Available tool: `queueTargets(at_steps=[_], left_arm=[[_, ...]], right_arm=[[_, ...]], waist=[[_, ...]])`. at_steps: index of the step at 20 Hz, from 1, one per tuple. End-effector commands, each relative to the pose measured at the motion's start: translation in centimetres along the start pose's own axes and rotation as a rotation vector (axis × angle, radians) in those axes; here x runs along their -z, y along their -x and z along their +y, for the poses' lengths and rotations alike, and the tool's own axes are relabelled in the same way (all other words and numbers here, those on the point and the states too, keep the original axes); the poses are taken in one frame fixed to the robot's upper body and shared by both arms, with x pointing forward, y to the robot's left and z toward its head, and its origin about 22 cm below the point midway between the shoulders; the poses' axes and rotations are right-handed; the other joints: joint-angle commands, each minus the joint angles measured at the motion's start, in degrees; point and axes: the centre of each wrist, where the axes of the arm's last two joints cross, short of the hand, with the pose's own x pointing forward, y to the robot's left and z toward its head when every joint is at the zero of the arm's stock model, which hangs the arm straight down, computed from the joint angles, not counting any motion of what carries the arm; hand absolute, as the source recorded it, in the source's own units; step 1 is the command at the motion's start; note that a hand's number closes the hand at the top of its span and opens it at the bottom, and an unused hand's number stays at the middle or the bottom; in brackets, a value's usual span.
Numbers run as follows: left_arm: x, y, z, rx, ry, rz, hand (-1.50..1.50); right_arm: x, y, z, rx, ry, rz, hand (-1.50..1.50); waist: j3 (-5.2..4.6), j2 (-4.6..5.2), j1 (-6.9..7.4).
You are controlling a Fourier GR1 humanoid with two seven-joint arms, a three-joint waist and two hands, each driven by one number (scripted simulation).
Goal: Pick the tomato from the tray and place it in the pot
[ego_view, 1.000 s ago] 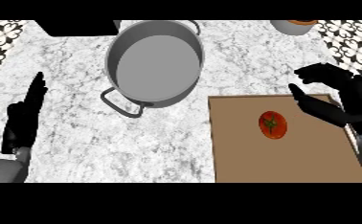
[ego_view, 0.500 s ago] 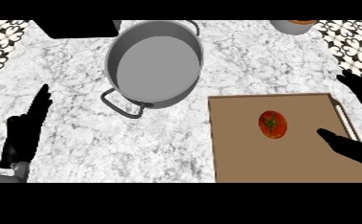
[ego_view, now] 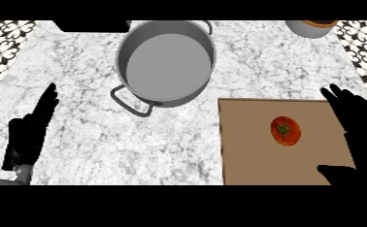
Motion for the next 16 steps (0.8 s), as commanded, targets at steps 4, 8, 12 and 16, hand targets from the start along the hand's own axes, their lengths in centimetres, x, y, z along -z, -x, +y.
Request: queueTargets(at_steps=[4,8,12,16], left_arm=[[1.0,-1.8,-1.1,0.000,0.026,-0.024,0.00],[-0.3,-0.8,-0.5,0.005,-0.001,-0.016,0.00],[0.0,-0.9,0.0,0.014,0.022,-0.014,0.00],[0.6,0.0,-0.4,0.008,0.016,-0.004,0.00]], right_arm=[[1.8,-3.4,1.1,-0.241,-0.284,0.181,-1.50],[3.5,-4.7,1.6,-0.290,-0.459,0.251,-1.50],[4.9,-8.8,3.0,-0.306,-0.518,0.270,-1.50],[6.8,-10.9,4.1,-0.318,-0.550,0.278,-1.50]], waist=[[-0.06,0.67,1.87],[0.05,0.27,1.69],[0.04,0.31,1.55],[0.05,0.34,1.04]])
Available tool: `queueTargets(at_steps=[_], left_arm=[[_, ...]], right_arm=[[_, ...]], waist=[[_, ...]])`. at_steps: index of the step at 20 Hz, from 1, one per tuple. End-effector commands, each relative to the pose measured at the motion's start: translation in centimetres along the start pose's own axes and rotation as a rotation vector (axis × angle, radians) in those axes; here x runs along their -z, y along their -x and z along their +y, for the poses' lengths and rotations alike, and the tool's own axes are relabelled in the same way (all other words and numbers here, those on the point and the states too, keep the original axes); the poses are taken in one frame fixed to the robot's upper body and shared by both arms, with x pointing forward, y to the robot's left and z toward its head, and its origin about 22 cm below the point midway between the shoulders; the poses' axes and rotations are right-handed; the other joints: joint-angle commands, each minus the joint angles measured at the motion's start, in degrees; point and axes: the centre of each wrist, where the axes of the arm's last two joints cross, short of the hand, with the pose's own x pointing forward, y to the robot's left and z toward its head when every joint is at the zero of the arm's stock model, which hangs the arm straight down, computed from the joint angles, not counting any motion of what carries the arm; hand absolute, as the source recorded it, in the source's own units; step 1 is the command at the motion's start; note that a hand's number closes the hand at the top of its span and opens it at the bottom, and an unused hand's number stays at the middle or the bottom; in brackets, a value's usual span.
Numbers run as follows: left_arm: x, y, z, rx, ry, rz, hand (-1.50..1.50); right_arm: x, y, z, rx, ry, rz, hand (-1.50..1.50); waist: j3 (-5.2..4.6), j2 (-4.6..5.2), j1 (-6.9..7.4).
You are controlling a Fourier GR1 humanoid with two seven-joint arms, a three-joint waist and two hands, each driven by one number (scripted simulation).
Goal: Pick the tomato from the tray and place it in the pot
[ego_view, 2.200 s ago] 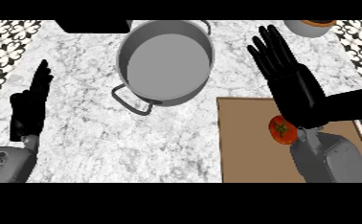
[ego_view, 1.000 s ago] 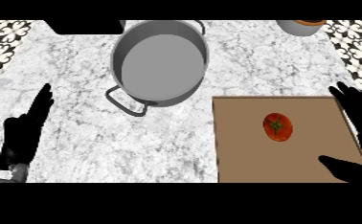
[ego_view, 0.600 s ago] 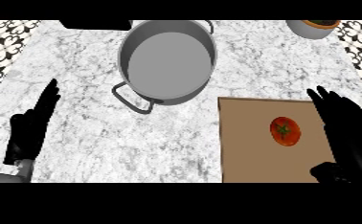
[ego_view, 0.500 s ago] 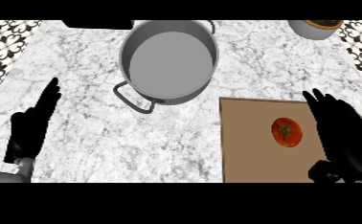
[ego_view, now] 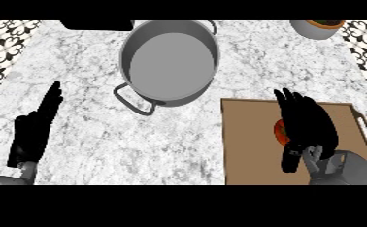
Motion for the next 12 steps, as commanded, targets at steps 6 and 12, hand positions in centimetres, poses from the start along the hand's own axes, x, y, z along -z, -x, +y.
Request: queueTargets(at_steps=[6,12], left_arm=[[-1.1,1.1,0.3,0.000,-0.010,0.013,0.00],[-1.2,0.3,0.8,0.010,-0.020,0.014,0.00]], right_arm=[[2.3,-4.0,-1.6,-0.146,-0.085,0.179,-1.50],[4.6,-4.6,0.6,-0.190,-0.131,0.217,-1.50]], waist=[[0.04,-0.32,-0.60],[0.11,-0.29,-0.88]])
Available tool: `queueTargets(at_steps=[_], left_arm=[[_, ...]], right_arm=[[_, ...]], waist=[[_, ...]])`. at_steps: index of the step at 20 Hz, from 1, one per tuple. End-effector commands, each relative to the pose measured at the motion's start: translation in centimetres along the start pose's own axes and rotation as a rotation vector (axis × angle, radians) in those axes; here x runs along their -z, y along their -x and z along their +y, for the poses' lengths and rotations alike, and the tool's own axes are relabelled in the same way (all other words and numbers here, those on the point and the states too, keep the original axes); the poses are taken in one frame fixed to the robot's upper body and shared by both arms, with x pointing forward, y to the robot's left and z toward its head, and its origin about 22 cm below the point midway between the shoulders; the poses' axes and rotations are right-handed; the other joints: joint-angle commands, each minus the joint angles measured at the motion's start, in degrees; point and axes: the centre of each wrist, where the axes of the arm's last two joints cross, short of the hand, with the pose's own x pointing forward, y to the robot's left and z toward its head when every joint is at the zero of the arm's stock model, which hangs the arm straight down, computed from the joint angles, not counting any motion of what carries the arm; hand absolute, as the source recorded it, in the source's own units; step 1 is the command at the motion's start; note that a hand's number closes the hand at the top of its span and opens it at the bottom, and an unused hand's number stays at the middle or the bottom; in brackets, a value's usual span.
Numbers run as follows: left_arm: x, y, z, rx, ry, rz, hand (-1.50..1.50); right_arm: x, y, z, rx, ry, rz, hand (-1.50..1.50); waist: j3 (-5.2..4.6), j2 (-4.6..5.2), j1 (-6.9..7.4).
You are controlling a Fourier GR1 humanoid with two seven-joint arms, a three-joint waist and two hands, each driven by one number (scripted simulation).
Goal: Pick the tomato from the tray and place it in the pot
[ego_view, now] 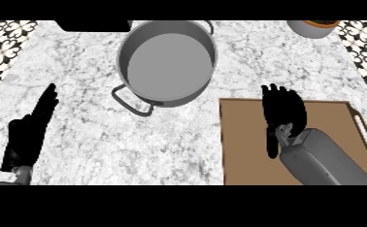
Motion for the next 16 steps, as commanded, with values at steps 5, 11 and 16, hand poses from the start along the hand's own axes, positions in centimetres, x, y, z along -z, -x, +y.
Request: queueTargets(at_steps=[5,11,16], left_arm=[[-0.4,0.1,0.9,-0.005,0.004,0.019,0.00],[0.5,1.9,-0.3,0.006,-0.015,0.023,0.00],[0.2,0.2,0.0,-0.011,-0.030,0.018,0.00]], right_arm=[[1.2,-2.7,2.3,-0.070,-0.063,0.177,-1.50],[3.2,-1.2,1.9,-0.091,-0.082,0.213,-1.50],[4.7,1.4,3.1,-0.100,-0.064,0.216,-1.50]], waist=[[0.05,-0.05,-0.34],[0.02,0.07,-0.79],[0.06,-0.02,-0.74]])
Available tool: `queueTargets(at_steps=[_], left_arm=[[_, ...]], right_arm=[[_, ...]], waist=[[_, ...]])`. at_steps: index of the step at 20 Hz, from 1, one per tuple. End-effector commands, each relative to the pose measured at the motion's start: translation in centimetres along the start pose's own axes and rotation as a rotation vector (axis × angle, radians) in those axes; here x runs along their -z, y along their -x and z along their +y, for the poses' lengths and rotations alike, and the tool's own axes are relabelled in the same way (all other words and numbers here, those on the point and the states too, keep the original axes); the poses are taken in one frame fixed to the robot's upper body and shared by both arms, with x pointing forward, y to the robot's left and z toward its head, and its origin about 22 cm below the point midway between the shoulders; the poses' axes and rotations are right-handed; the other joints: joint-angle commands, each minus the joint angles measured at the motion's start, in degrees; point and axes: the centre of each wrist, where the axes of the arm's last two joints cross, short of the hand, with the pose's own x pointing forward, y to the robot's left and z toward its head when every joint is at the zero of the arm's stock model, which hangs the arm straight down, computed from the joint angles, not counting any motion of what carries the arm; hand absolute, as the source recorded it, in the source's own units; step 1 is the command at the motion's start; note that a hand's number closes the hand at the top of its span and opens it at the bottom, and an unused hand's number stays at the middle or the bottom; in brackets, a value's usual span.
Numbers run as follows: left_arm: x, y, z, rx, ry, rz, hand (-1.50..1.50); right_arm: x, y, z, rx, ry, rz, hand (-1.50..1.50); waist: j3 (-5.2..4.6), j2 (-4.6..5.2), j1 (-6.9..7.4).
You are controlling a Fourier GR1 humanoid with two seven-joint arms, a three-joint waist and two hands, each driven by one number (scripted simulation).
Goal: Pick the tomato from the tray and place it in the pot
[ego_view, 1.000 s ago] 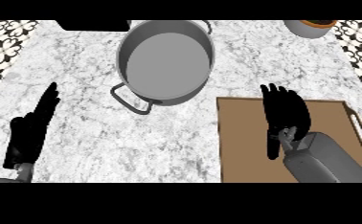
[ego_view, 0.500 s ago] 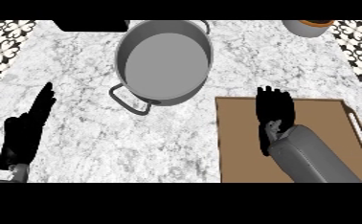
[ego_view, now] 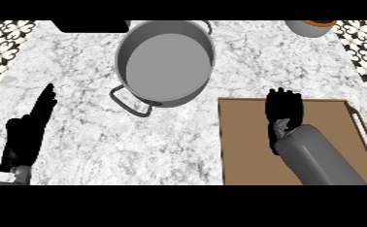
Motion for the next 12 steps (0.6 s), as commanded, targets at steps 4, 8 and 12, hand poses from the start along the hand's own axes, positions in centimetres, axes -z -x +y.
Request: queueTargets(at_steps=[4,8,12], left_arm=[[-1.6,1.1,1.2,0.008,-0.010,0.012,0.00],[0.6,0.6,0.9,-0.004,0.009,-0.007,0.00],[-0.4,1.1,1.0,0.005,0.018,-0.012,0.00]], right_arm=[[0.7,1.7,2.3,-0.018,-0.026,0.083,-1.50],[1.2,-1.1,2.0,-0.055,-0.081,0.057,1.50],[1.3,0.4,2.0,-0.088,-0.010,-0.006,1.50]], waist=[[0.00,-0.08,-0.04],[-0.01,0.04,-0.06],[0.00,-0.02,-0.02]])
